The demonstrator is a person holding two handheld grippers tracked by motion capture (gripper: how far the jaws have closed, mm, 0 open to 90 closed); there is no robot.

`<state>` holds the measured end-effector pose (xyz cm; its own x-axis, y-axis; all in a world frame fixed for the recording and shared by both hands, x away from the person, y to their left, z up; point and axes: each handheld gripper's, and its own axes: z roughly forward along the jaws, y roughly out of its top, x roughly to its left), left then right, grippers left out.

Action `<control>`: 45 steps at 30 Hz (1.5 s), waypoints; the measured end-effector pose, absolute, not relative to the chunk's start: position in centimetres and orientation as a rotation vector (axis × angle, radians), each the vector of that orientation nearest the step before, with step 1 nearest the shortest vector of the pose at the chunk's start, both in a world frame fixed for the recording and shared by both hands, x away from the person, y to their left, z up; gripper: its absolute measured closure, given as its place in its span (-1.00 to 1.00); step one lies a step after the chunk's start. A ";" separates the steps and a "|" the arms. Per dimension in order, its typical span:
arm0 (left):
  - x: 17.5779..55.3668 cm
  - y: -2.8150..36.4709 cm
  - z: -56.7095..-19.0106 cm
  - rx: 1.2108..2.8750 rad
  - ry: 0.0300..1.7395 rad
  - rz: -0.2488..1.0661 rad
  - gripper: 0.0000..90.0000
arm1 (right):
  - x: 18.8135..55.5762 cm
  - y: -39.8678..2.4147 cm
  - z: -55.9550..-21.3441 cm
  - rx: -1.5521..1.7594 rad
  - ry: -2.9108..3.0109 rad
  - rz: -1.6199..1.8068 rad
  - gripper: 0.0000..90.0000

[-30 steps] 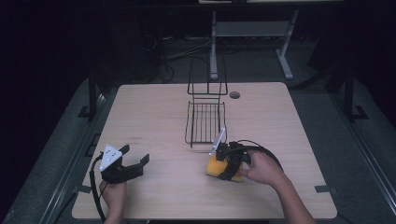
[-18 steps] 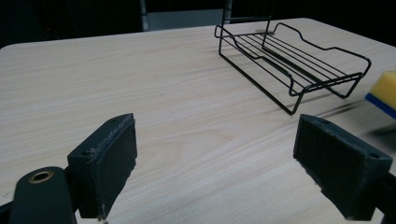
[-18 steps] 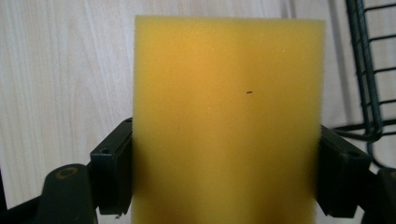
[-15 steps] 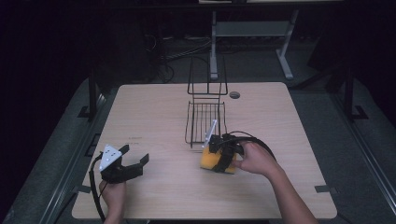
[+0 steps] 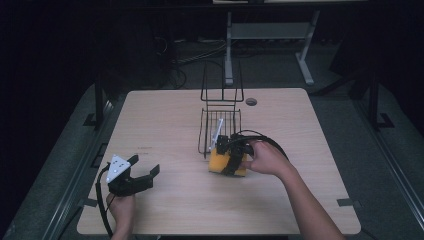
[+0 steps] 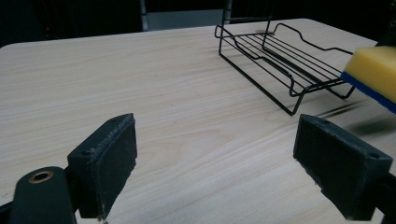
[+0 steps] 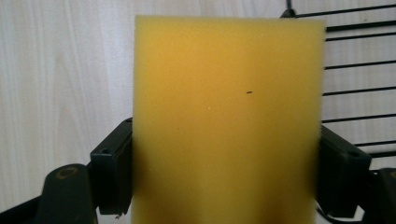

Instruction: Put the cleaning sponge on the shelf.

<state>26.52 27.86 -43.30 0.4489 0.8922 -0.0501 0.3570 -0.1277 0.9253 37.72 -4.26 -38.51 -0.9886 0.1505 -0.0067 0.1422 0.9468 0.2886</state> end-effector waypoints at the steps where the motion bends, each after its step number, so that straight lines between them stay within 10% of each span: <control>1: 26.5 27.9 -43.3 1.701 1.089 0.670 -0.72 | 37.9 -4.2 -38.4 0.231 3.069 0.452 -0.52; 45: 26.7 28.2 -43.4 1.691 1.096 0.663 -0.72 | 44.4 -1.8 -38.0 0.215 3.085 0.403 -0.52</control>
<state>26.69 28.16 -43.36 0.4443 0.8938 -0.0605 0.3613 -0.1170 0.9251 44.44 -1.78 -38.01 -0.9903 0.1392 -0.0046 0.1333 0.9570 0.2575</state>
